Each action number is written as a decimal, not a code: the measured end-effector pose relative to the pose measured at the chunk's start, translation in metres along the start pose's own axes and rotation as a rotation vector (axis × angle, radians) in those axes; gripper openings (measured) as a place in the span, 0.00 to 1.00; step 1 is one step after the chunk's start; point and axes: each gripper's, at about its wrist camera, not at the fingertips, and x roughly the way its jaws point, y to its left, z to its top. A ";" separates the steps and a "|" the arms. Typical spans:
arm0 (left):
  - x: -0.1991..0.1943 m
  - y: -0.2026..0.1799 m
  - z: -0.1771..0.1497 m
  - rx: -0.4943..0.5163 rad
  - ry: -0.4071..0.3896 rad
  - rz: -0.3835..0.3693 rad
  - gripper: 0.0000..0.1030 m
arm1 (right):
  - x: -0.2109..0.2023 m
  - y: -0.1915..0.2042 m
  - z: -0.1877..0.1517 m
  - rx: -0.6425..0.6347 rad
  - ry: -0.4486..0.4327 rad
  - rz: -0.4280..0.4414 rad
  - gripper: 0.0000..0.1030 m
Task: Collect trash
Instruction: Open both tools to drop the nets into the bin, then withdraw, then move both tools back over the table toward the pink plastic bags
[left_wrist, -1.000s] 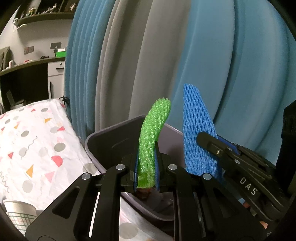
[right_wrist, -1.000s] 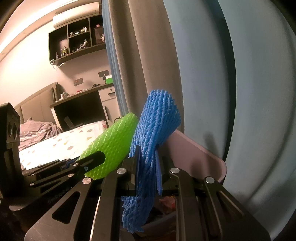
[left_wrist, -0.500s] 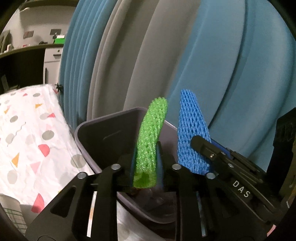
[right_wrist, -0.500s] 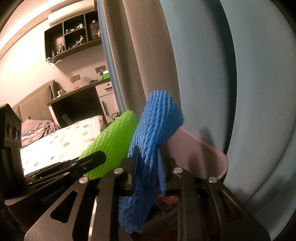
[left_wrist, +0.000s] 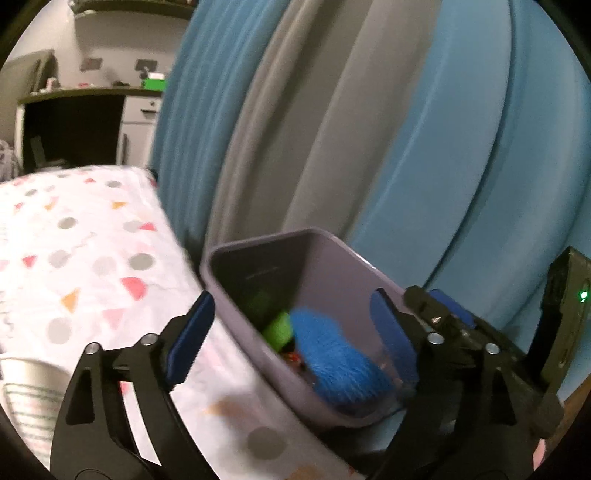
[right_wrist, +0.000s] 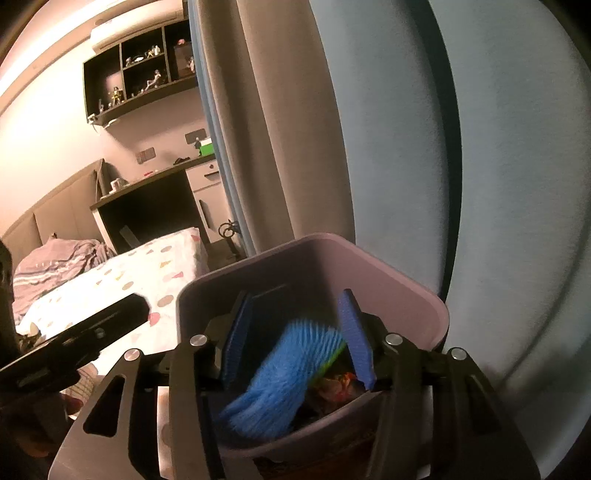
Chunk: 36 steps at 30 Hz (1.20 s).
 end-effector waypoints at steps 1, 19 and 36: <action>-0.007 0.000 -0.001 0.007 -0.010 0.026 0.86 | -0.003 0.000 -0.001 -0.003 -0.005 -0.002 0.54; -0.157 0.032 -0.048 0.032 -0.149 0.366 0.94 | -0.085 0.050 -0.031 -0.115 -0.089 0.037 0.85; -0.271 0.090 -0.080 -0.047 -0.227 0.559 0.94 | -0.135 0.146 -0.057 -0.168 -0.091 0.259 0.85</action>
